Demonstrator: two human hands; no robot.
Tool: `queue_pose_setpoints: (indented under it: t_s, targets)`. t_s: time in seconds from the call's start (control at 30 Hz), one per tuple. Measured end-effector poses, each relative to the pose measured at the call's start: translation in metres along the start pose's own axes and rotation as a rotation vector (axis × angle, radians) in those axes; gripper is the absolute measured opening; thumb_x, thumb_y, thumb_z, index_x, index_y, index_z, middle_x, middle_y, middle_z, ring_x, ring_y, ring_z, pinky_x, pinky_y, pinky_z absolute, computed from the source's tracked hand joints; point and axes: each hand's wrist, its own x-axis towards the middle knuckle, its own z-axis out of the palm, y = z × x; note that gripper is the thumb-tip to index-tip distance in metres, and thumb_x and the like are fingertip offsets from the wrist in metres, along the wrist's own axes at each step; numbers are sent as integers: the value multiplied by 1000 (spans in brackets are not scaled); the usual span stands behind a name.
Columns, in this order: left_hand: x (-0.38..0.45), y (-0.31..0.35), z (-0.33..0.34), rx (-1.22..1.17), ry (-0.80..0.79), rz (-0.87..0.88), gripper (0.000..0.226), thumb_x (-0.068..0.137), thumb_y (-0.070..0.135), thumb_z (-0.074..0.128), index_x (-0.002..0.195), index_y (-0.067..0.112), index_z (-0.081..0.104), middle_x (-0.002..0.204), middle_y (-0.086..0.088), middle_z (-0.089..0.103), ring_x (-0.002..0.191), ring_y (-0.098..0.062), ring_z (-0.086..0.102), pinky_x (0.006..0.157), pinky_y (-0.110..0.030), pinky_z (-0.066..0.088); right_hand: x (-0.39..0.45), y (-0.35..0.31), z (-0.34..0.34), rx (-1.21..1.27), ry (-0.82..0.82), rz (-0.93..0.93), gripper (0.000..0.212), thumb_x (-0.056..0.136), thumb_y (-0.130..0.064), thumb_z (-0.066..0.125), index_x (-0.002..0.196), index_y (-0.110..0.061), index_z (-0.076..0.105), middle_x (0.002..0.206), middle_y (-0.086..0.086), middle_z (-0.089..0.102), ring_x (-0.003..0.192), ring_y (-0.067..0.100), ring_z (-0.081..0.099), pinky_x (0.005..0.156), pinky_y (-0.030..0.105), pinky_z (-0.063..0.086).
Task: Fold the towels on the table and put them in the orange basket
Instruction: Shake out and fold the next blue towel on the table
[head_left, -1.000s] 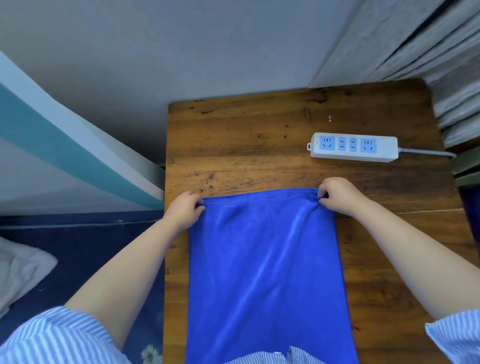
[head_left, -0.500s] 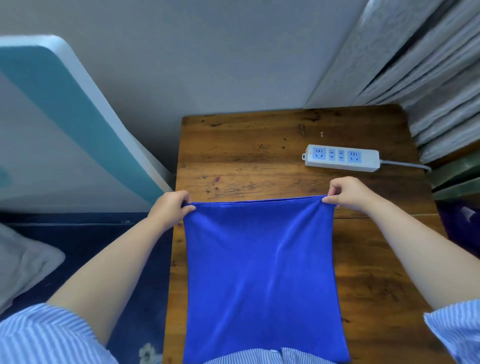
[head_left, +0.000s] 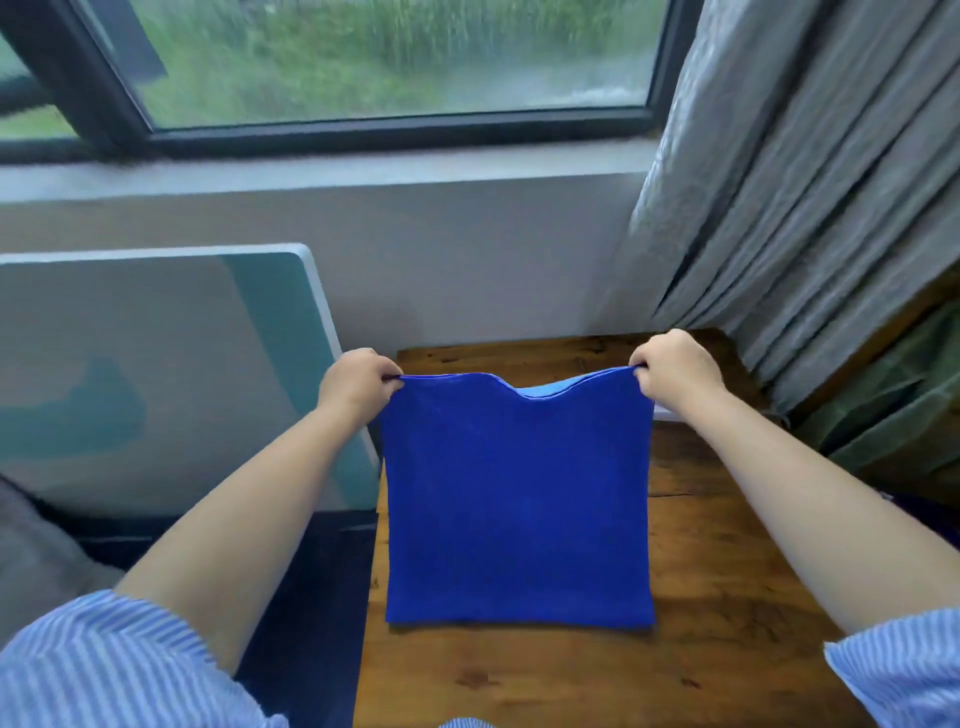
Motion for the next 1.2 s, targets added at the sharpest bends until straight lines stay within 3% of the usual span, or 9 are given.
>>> queue_pose_setpoints:
  t_s: [0.1, 0.17, 0.27, 0.43, 0.57, 0.7, 0.83, 1.03, 1.2]
  targets:
    - [0, 17, -42, -427, 191, 26, 19, 87, 9, 62, 101, 1, 71, 85, -8, 59, 87, -20, 59, 76, -22, 40, -7, -3, -37, 249, 438, 89, 30, 86, -7, 44, 97, 1, 70, 98, 22, 68, 101, 41, 51, 81, 41, 43]
    - [-5, 29, -60, -614, 230, 27, 19, 86, 7, 63, 99, -5, 70, 79, -5, 61, 70, -7, 58, 65, -9, 41, -12, -8, -52, 324, 516, 155, 33, 84, -8, 42, 95, 4, 70, 96, 25, 67, 100, 42, 51, 81, 41, 41]
    - [-10, 36, -73, -378, 188, 103, 20, 89, 12, 59, 98, -2, 71, 89, -13, 66, 84, -24, 58, 69, -17, 41, -19, -13, -60, 210, 410, 190, 31, 86, -3, 43, 104, -1, 68, 106, 21, 65, 108, 39, 47, 86, 39, 38]
    - [-17, 15, -95, -120, 395, 46, 25, 94, 16, 48, 101, 4, 69, 102, -19, 60, 98, -34, 55, 76, -33, 41, -35, -10, -82, 247, 736, 229, 35, 74, -8, 40, 84, 5, 70, 87, 27, 67, 96, 43, 54, 77, 44, 40]
    - [-21, 15, -105, -21, 266, 19, 25, 94, 14, 47, 101, 2, 67, 106, -20, 64, 101, -36, 57, 77, -33, 43, -40, -20, -96, 130, 507, 165, 30, 84, -5, 42, 98, 2, 67, 102, 24, 64, 106, 39, 49, 84, 39, 37]
    - [-26, 20, -115, -159, 486, 56, 25, 93, 11, 47, 93, -6, 65, 102, -25, 63, 99, -38, 55, 77, -36, 39, -48, -25, -102, 350, 775, 192, 37, 80, -10, 35, 89, 9, 66, 93, 30, 63, 93, 44, 55, 75, 40, 38]
    - [-29, 23, -112, -130, 339, 4, 25, 93, 12, 47, 100, -4, 66, 106, -24, 64, 104, -37, 55, 81, -36, 42, -47, -24, -105, 411, 459, 246, 23, 86, 1, 43, 97, 4, 62, 109, 23, 58, 100, 38, 54, 70, 31, 35]
    - [-27, 22, -100, -123, 300, -83, 27, 94, 11, 46, 105, -3, 67, 109, -22, 65, 106, -36, 56, 84, -35, 44, -37, -20, -98, 503, 433, 237, 20, 82, 5, 43, 90, 6, 62, 101, 24, 61, 90, 38, 62, 71, 32, 46]
    - [-14, 25, -107, -217, 392, -119, 26, 93, 5, 42, 105, -7, 63, 113, -24, 61, 107, -37, 53, 85, -37, 41, -18, -30, -108, 543, 501, 230, 22, 86, 3, 44, 97, 9, 63, 107, 28, 59, 99, 37, 54, 69, 26, 32]
